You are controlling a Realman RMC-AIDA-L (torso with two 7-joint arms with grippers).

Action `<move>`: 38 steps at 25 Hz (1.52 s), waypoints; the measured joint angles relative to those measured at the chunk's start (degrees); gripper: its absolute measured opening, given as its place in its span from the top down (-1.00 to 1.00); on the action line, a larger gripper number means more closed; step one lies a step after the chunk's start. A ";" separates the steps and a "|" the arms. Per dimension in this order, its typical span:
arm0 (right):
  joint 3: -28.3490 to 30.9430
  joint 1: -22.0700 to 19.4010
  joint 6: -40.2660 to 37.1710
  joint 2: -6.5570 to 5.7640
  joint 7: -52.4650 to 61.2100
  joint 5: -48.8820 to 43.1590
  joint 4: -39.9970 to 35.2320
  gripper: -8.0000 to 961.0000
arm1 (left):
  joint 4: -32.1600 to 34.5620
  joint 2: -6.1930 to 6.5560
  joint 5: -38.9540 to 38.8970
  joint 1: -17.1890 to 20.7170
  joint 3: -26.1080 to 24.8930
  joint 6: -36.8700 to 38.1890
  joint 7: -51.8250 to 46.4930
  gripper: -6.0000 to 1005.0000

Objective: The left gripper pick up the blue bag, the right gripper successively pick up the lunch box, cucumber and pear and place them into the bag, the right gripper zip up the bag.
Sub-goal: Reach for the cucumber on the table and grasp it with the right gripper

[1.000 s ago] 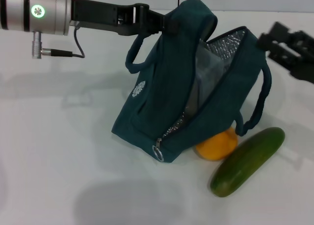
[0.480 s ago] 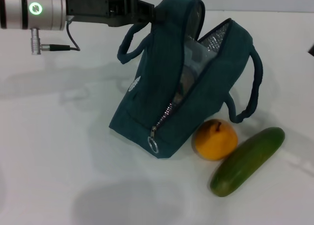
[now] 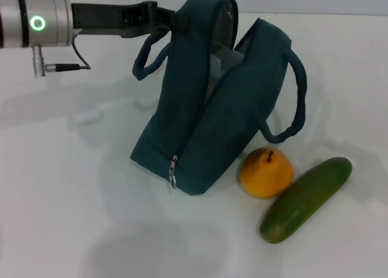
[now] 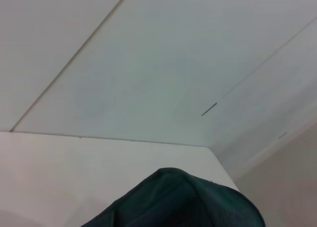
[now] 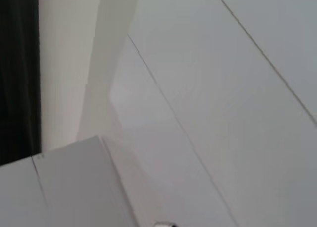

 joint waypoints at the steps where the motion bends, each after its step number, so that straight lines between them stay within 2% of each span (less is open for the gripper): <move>1: 0.64 -0.61 0.33 -0.05 -1.01 0.00 -0.13 -0.22 | -0.15 -0.05 -0.01 0.05 -0.17 -0.15 0.26 0.87; 4: 3.36 -2.54 3.23 -0.28 -1.87 0.22 -0.04 -0.22 | -0.36 -0.36 -0.01 0.19 -1.01 -0.28 1.05 0.87; 5: 7.17 -4.44 5.92 -0.13 -2.14 0.66 0.00 -0.22 | -0.38 -0.45 -0.01 0.23 -1.27 -0.28 1.20 0.87; 6: 7.17 -4.44 5.92 -0.13 -2.14 0.66 0.00 -0.22 | -0.40 -0.49 -0.01 0.26 -1.34 -0.29 1.25 0.87; 8: 10.50 -6.32 6.79 0.15 -2.32 0.43 -1.94 -0.22 | -0.42 -0.52 -0.01 0.29 -1.39 -0.28 1.28 0.87; 10: 11.09 -7.15 4.71 -0.31 -1.16 -1.31 -6.43 -0.23 | -0.44 -0.53 -0.01 0.31 -1.45 -0.29 1.22 0.87; 14: 11.44 -5.40 -2.99 -2.68 6.96 -6.94 -17.51 -0.24 | -0.46 -0.61 -0.03 0.30 -1.54 -0.28 1.29 0.87; 17: 11.64 -2.95 -3.83 -4.39 11.99 -10.57 -23.56 -0.25 | -0.46 -0.96 -0.04 0.30 -1.55 -0.33 1.78 0.87; 20: 11.31 0.88 -3.14 -6.63 16.23 -17.08 -28.21 -0.26 | -0.46 -1.11 -0.06 0.35 -1.54 -0.71 2.09 0.87; 23: 10.65 6.49 -3.71 -8.54 19.03 -26.54 -30.86 -0.44 | -0.46 -1.17 -0.12 0.37 -1.53 -1.12 2.09 0.87; 24: 10.48 8.25 -3.73 -8.80 19.93 -29.29 -31.65 -0.50 | -0.46 -1.19 -0.16 0.37 -1.53 -1.24 2.08 0.87; 25: 10.13 11.71 -2.95 -8.71 21.76 -35.31 -34.08 -0.56 | -0.46 -1.24 -0.23 0.38 -1.52 -1.44 2.09 0.87; 27: 9.93 12.78 -2.52 -8.49 22.34 -37.31 -35.08 -0.75 | -0.46 -1.36 -0.70 0.37 -1.52 -1.75 2.29 0.87; 28: 9.29 14.20 -1.61 -7.81 23.14 -40.16 -37.46 -0.85 | -0.46 -1.44 -1.03 0.37 -1.51 -1.95 2.42 0.87; 30: 7.42 15.66 0.02 -6.98 24.34 -43.67 -40.75 -0.85 | -0.46 -1.66 -1.47 0.39 -1.48 -2.55 2.59 0.87; 32: 3.13 17.43 1.88 -6.37 25.82 -46.93 -43.98 -0.84 | -0.61 -1.94 -1.56 0.42 -1.43 -3.07 2.60 0.87; 36: -9.36 22.35 2.02 -7.39 31.27 -49.66 -43.50 -0.83 | -1.87 -2.46 -1.59 0.28 -1.41 -3.32 2.72 0.87; 38: -14.05 24.74 1.93 -7.01 32.37 -50.49 -42.72 -0.83 | -2.14 -2.76 -1.59 0.01 -1.20 -3.90 2.76 0.87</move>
